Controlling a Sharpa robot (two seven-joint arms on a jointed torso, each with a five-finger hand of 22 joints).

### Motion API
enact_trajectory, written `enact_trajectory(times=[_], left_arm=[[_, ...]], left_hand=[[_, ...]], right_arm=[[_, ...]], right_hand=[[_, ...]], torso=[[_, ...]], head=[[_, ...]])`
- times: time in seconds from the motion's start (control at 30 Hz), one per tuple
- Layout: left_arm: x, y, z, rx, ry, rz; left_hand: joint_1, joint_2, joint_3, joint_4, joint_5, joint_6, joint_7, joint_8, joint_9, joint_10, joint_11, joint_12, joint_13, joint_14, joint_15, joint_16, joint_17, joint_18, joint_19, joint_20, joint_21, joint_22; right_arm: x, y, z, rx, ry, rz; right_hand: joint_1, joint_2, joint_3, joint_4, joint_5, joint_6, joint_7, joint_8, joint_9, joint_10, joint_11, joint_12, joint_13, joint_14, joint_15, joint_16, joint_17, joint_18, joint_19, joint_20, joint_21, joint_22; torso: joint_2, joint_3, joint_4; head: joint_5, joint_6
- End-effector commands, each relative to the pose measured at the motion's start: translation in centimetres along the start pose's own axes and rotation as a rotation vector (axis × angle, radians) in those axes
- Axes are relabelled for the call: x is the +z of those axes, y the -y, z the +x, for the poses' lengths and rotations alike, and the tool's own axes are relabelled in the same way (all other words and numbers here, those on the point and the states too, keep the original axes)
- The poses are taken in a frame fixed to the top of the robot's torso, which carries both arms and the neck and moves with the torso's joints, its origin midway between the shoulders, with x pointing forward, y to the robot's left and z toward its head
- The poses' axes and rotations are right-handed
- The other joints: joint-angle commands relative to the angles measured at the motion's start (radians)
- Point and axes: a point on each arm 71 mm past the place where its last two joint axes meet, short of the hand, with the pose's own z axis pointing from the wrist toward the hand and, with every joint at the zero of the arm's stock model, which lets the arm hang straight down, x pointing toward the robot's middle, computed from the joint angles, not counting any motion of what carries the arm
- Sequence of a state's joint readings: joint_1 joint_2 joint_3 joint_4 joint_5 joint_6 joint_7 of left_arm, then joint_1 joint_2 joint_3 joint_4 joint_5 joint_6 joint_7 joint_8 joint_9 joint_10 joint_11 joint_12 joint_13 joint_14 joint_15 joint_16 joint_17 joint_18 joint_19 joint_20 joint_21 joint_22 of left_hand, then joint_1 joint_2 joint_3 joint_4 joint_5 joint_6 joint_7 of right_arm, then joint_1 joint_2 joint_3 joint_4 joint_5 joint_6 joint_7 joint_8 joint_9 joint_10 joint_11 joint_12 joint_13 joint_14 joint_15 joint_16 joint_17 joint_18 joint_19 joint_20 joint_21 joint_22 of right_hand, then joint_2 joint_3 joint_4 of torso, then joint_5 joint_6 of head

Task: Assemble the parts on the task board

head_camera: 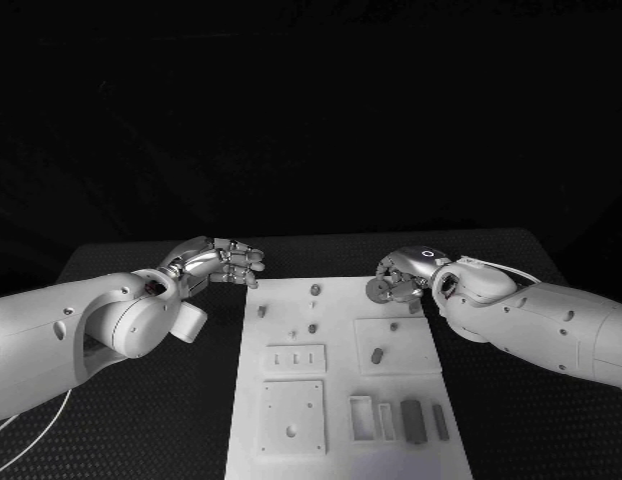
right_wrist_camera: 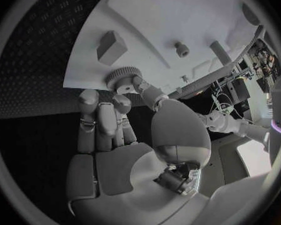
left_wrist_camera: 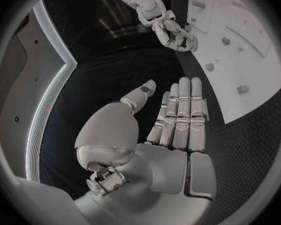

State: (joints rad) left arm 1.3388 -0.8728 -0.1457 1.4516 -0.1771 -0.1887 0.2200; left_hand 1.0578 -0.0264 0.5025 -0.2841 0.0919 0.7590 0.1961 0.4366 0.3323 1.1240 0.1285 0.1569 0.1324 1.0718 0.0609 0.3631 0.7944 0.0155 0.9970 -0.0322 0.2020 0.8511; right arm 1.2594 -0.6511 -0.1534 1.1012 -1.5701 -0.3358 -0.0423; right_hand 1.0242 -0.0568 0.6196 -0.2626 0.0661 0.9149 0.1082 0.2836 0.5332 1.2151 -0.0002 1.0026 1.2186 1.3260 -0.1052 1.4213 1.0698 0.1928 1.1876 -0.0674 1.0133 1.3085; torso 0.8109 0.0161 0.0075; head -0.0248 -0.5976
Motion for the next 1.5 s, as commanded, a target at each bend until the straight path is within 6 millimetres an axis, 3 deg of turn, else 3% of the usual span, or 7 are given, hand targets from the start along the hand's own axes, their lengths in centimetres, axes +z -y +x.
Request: enact_trajectory(times=[0.03,0.47,0.8,1.17,1.5], left_arm=[[0.0,0.3,0.1,0.001,-0.014,0.013],[-0.2,0.3,0.0,0.001,-0.009,0.012],[-0.2,0.3,0.0,0.001,-0.008,0.013],[-0.3,0.3,-0.1,0.001,-0.007,0.013],[-0.1,0.3,0.1,0.000,-0.014,0.014]], left_hand=[[-0.007,-0.001,-0.001,0.004,-0.004,0.002,0.007,-0.007,-0.001,0.004,0.005,-0.005,0.000,0.008,0.000,-0.006,0.002,0.017,0.001,-0.006,-0.006,0.001],[-0.006,-0.001,0.000,0.002,-0.004,0.002,0.006,-0.007,-0.001,0.004,0.005,-0.006,0.001,0.008,-0.001,-0.007,0.003,0.017,0.001,-0.007,-0.006,0.001],[-0.005,-0.002,0.000,0.001,-0.004,0.002,0.006,-0.007,-0.001,0.005,0.005,-0.007,0.001,0.008,-0.001,-0.008,0.003,0.017,0.001,-0.007,-0.007,0.001],[-0.005,-0.001,0.001,0.001,-0.004,0.003,0.006,-0.007,-0.001,0.006,0.005,-0.008,0.001,0.009,-0.001,-0.009,0.004,0.017,0.001,-0.007,-0.007,0.002],[-0.006,-0.001,0.001,0.001,-0.004,0.002,0.006,-0.007,-0.001,0.006,0.005,-0.009,0.001,0.009,-0.001,-0.009,0.005,0.016,0.002,-0.007,-0.008,0.002]], right_arm=[[-0.6,-0.4,2.2,-0.021,-0.086,0.016],[-0.6,-2.1,0.0,-0.105,0.024,-0.012],[-1.0,-6.8,-2.3,-0.166,0.134,-0.105],[-0.8,-11.3,-2.7,-0.212,0.202,-0.185],[0.4,-14.3,-1.0,-0.233,0.208,-0.227]], right_hand=[[-0.002,0.015,0.002,-0.003,0.002,0.074,-0.002,0.011,0.007,0.003,-0.005,0.005,-0.002,0.004,-0.005,0.007,0.003,0.069,0.002,-0.002,0.007,0.018],[0.004,0.018,0.006,-0.021,0.002,0.088,-0.008,0.017,0.014,0.015,-0.010,0.003,-0.007,0.013,-0.009,0.012,0.011,0.069,0.008,-0.005,0.011,0.018],[0.002,0.005,0.005,-0.021,0.002,0.093,-0.010,0.019,0.016,0.020,-0.012,0.001,-0.010,0.015,-0.011,0.013,0.011,0.069,0.012,-0.006,0.012,0.018],[0.000,-0.008,0.006,-0.018,0.002,0.097,-0.011,0.019,0.018,0.026,-0.014,-0.001,-0.013,0.017,-0.012,0.014,0.011,0.069,0.017,-0.006,0.013,0.017],[-0.001,-0.012,0.008,-0.016,0.002,0.097,-0.012,0.018,0.018,0.028,-0.014,-0.003,-0.015,0.017,-0.013,0.013,0.009,0.069,0.019,-0.007,0.013,0.016]], torso=[[0.000,-0.0004,0.0005],[0.000,-0.0009,-0.0011],[-0.001,-0.0002,-0.0026],[0.001,0.0007,-0.0007],[0.002,-0.0002,0.0029]], head=[[-0.001,0.000],[-0.001,0.006],[0.003,0.010],[0.013,0.013],[0.017,0.012]])
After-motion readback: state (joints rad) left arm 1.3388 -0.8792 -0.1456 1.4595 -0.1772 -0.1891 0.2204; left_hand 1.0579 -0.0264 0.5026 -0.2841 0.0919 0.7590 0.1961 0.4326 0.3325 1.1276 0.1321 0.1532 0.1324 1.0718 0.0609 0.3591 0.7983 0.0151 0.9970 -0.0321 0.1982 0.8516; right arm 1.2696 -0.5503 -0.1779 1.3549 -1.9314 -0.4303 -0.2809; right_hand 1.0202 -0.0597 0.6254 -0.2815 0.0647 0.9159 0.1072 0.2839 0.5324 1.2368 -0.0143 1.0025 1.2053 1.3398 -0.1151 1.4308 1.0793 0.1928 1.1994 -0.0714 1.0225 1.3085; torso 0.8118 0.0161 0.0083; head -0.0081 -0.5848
